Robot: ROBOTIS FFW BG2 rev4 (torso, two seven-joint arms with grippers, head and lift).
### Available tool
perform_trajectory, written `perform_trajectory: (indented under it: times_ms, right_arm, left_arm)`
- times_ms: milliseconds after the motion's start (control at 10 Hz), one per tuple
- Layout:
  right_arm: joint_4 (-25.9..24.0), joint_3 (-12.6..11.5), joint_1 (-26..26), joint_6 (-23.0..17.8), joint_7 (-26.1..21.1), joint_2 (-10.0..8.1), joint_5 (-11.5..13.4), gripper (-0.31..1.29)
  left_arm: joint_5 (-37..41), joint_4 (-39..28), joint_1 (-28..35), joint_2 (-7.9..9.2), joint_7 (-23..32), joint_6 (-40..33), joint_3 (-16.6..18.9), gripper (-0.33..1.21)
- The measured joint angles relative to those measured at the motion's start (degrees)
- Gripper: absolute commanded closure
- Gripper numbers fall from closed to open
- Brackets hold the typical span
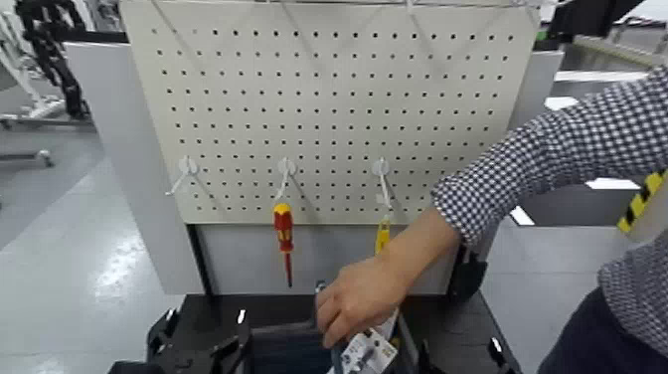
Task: Put the red screwdriver into the crate.
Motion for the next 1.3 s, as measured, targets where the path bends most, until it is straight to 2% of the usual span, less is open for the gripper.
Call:
perform_trajectory:
  times_ms: [500, 700, 900, 1000, 1300]
  right_arm:
    - [0.5, 0.3, -0.3, 0.0, 0.0, -0.31, 0.1, 0.17]
    - [0.8, 0.5, -0.5, 0.0, 0.0, -0.35, -0.1, 0.17]
    - [0.9, 0.6, -0.6, -0.1, 0.0, -0.35, -0.2, 0.17]
    - [1.0, 0.6, -0.6, -0.1, -0.1, -0.35, -0.2, 0.17]
    - [1.2, 0.6, -0.6, -0.4, -0.1, -0.28, -0.3, 0.17]
  left_arm:
    - [1.2, 0.3, -0.5, 0.05, -1.7, 1.7, 0.2, 0.13]
    - [2.9, 0.3, -2.6, -0.11, -9.0, 5.2, 2.0, 0.13]
    - [3.6, 0.2, -5.8, -0.44, -17.0, 9.3, 5.5, 0.13]
    - [4.3, 0.2, -7.4, 0.2, -18.9, 11.2, 6.1, 0.13]
    - [7.5, 1.8, -12.6, 3.29, -22.6, 14.8, 5.2, 0.13]
